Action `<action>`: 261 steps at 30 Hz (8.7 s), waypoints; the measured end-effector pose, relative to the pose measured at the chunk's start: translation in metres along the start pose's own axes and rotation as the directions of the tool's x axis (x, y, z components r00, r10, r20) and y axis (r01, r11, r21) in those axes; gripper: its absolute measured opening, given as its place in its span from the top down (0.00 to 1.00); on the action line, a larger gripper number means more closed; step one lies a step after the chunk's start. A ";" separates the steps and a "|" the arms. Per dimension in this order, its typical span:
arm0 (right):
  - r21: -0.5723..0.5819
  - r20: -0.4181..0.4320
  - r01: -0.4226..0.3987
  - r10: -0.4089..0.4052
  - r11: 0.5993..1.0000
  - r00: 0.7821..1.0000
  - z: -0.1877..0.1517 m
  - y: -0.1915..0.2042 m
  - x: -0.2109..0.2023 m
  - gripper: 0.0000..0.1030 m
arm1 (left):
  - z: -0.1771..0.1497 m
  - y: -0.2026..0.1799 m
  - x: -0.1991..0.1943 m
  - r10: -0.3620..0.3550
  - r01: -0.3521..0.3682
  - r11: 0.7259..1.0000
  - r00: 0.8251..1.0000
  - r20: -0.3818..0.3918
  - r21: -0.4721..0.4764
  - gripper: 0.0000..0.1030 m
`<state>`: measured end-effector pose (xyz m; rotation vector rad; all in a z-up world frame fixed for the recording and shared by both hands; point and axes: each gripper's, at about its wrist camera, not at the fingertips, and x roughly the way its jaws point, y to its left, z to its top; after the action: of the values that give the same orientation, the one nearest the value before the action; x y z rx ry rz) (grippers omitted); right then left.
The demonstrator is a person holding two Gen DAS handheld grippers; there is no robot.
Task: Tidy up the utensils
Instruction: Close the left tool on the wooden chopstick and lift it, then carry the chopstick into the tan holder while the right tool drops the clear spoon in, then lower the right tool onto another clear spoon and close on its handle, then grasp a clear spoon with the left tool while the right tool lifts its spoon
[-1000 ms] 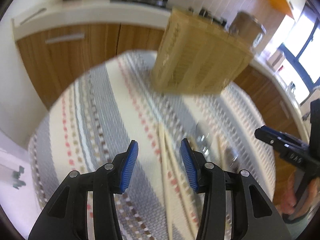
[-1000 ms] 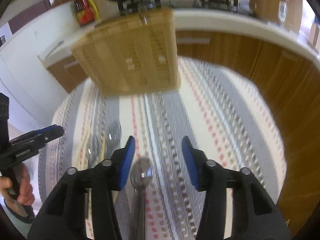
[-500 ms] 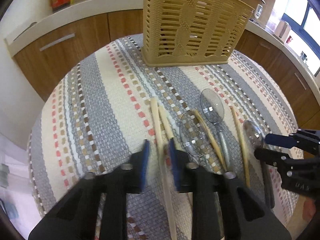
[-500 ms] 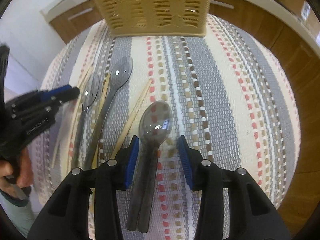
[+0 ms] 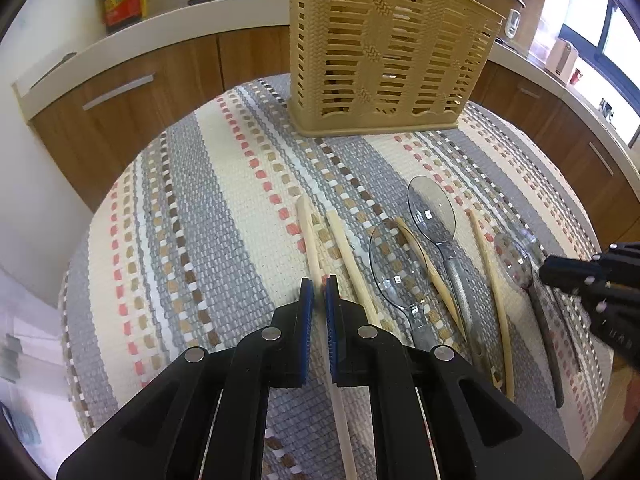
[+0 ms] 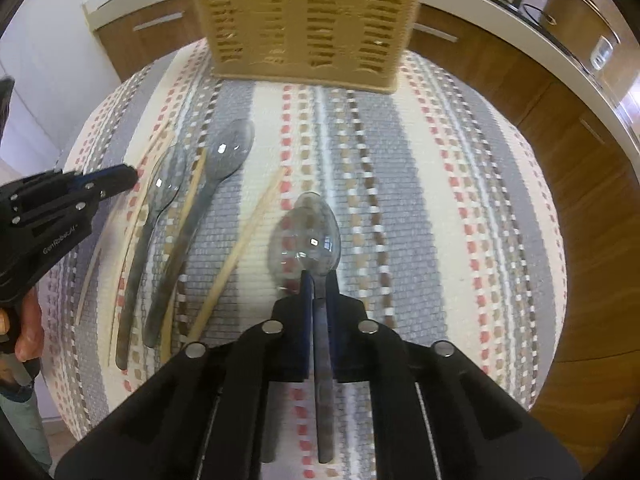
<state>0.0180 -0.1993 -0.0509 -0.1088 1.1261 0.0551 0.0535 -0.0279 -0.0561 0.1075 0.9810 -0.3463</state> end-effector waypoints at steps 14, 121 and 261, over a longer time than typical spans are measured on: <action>0.106 -0.024 -0.084 0.087 0.991 0.996 -0.004 -0.040 -0.003 0.85 | 0.000 0.022 -0.004 -0.057 0.055 0.997 0.998 -0.027 -0.063 0.95; 0.146 0.799 -0.077 -0.071 0.986 0.597 0.156 -0.071 -0.186 0.71 | 0.186 -0.008 -0.153 -0.059 0.121 0.993 0.538 0.841 -0.008 0.96; 0.208 -0.137 -0.078 0.108 0.975 0.985 0.021 -0.053 0.023 0.52 | 0.015 0.048 -0.015 -0.232 0.249 0.915 0.968 0.092 -0.316 0.95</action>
<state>0.0525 -0.2501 -0.0597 0.1234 1.2783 0.0163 0.0737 0.0174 -0.0387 -0.3256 0.9888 -0.4060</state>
